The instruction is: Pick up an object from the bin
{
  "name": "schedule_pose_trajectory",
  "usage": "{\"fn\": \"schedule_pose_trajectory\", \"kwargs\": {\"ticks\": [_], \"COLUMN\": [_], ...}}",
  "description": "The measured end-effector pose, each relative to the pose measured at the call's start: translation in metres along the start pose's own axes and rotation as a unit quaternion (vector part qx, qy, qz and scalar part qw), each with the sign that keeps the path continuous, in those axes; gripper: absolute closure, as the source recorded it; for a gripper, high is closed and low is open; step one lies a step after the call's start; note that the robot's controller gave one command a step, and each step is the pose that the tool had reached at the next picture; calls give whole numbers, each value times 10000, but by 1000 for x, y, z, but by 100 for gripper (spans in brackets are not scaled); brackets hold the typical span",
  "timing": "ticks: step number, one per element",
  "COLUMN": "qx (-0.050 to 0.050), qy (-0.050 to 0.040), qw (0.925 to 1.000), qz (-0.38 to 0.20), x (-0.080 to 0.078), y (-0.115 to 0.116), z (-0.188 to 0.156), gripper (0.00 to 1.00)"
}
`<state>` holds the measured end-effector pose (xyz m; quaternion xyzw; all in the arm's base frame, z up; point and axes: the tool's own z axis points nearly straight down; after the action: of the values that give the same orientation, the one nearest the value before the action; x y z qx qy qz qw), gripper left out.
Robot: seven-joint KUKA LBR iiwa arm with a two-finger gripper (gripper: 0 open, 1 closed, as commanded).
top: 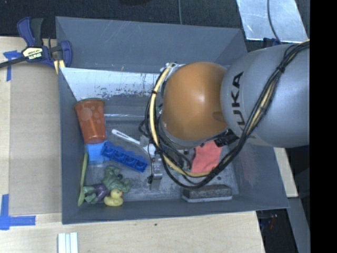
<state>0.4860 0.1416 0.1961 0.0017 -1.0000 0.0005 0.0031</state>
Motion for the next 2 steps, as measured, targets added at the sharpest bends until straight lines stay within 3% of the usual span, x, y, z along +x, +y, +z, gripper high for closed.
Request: {"fn": "schedule_pose_trajectory", "kwargs": {"ticks": [1,2], "qx": [-8,-18], "qy": [-43,-81], "qw": [10000,9998], "qz": [17,-182], "x": [-2,-55], "y": [-1,14], "z": [-5,73], "gripper": [0,0]}}
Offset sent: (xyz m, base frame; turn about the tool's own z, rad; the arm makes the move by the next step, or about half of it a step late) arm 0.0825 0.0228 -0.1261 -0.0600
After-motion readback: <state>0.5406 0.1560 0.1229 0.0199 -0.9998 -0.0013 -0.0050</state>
